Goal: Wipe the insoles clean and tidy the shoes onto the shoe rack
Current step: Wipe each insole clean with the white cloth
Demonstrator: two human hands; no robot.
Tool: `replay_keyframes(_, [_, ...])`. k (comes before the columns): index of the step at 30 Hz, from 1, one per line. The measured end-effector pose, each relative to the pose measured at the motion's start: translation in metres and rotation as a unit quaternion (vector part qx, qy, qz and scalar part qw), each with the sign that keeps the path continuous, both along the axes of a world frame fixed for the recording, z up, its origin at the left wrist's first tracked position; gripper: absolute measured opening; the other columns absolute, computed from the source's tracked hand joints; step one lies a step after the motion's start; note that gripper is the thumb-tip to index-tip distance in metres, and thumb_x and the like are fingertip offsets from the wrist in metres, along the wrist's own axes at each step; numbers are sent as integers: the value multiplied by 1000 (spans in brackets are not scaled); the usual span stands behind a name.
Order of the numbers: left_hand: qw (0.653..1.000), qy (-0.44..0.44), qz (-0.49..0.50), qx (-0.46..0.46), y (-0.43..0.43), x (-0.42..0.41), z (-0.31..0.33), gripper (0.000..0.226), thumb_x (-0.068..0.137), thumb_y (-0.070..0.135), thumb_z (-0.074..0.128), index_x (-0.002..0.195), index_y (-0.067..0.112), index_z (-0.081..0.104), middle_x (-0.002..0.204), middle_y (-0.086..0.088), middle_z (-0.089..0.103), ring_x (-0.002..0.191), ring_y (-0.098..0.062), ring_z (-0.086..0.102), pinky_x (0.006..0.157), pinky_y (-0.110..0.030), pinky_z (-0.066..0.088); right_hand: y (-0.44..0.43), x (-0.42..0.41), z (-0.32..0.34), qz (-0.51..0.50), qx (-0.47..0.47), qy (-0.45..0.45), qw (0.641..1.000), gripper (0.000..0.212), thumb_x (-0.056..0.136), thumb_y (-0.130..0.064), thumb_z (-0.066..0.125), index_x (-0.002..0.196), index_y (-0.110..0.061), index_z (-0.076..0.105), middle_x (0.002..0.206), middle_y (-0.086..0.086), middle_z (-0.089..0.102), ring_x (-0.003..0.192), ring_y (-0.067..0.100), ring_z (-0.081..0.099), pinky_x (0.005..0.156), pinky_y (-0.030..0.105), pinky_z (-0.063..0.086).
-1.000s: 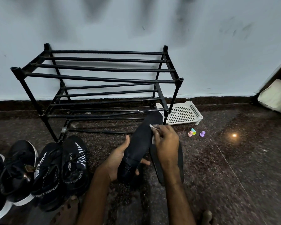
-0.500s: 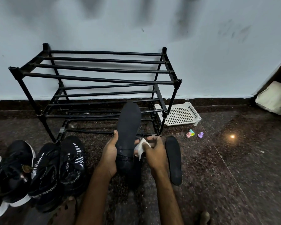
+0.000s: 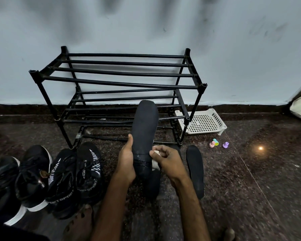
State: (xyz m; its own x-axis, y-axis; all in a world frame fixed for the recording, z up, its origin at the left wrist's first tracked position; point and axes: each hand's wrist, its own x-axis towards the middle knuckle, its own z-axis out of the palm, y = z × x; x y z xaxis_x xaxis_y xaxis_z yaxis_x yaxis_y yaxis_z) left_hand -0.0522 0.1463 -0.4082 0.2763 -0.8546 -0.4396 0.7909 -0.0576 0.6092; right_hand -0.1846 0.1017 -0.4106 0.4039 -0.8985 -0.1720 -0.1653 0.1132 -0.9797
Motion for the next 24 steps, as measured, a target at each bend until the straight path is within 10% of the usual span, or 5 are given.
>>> replay_keyframes(13, [991,68,-30,-109,2,-11,11,57,101,46,35,128,5,64,135,-13,60,118,-29,62,92,-42,56,-7,-9,21,-112,-92,41,989,25,80,-22,75,103,-30,70,91,2,74,84,23,70,80,42,59])
replay_keyframes(19, [996,-32,-8,-80,1,-7,13,42,97,23,49,132,1,54,125,-21,65,117,-44,60,104,-56,44,-2,-13,51,-217,-286,51,932,16,86,-12,73,100,-18,69,87,-9,70,76,5,65,66,12,50])
replay_keyframes(24, [993,-102,-17,-63,2,-13,17,32,98,15,50,125,1,61,123,-20,66,115,-34,62,111,-53,38,-18,3,49,-108,-483,151,856,18,88,-6,69,104,-13,72,101,-1,69,91,15,59,80,23,48])
